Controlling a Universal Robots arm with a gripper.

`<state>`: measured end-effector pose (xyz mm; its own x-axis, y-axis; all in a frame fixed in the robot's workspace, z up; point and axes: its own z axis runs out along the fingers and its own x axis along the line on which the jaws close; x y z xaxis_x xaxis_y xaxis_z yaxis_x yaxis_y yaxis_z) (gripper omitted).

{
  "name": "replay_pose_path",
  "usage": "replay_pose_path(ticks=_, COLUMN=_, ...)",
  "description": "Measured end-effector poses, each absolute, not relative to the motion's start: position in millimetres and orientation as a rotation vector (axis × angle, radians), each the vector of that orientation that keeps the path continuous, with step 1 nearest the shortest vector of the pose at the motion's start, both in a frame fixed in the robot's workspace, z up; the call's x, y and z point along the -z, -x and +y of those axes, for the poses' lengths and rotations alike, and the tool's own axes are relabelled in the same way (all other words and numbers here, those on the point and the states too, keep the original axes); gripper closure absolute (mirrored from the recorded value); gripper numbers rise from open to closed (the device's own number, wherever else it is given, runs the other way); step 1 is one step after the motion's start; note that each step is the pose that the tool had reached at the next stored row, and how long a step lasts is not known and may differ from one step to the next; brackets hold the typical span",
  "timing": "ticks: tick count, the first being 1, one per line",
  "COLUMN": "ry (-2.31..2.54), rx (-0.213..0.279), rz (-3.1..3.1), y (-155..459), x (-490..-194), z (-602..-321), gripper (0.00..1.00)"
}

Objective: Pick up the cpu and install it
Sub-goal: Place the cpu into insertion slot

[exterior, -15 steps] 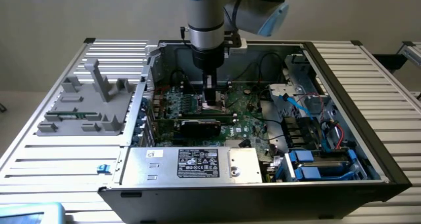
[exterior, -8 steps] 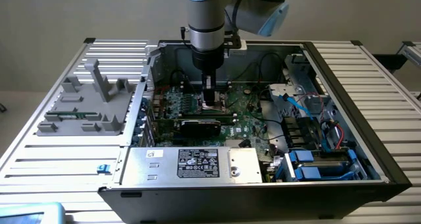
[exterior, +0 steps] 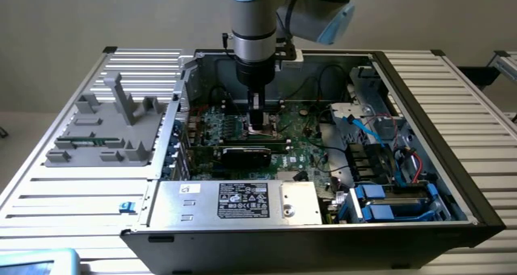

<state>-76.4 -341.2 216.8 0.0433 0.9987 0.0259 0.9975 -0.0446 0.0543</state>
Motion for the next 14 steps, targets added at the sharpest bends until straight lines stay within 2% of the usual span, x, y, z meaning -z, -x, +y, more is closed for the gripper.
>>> replay_pose_path(ticks=5, ry=-2.249, rx=-0.071, rz=2.177, y=73.8, x=-216.5, z=-341.2, gripper=0.44)
replay_pose_path(ticks=14, ry=-2.212, rx=-0.069, rz=2.213, y=71.8, x=-211.6, z=-341.2, gripper=0.44)
